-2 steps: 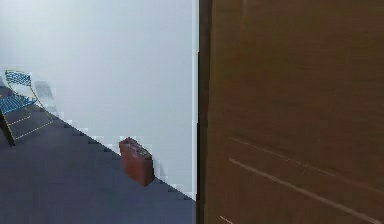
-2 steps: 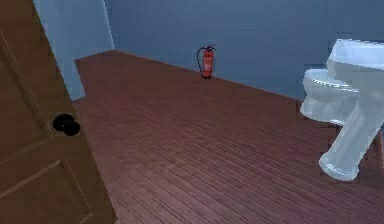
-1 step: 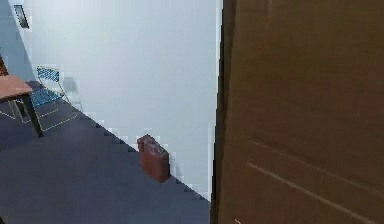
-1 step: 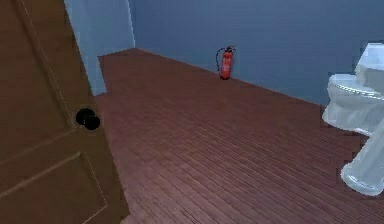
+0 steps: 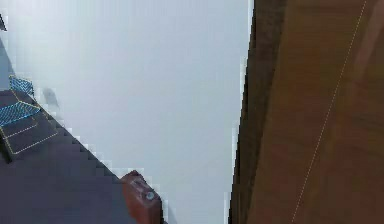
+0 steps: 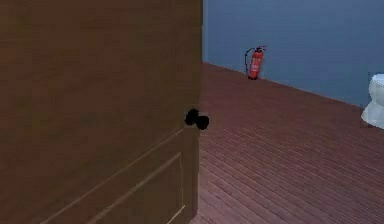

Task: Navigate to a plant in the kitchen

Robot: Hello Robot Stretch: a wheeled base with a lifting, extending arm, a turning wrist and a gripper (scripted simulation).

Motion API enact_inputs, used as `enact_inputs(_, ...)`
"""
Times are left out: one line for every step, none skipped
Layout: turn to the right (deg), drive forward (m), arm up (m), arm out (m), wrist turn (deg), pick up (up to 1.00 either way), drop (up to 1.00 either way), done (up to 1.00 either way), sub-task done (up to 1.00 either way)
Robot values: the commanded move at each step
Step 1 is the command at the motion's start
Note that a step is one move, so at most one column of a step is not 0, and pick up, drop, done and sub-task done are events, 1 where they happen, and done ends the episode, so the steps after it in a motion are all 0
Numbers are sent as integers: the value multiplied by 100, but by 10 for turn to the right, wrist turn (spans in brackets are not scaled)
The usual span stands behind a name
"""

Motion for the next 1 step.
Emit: enact_inputs(-450, 0, 0, 0, 0, 0, 0, 0, 0)
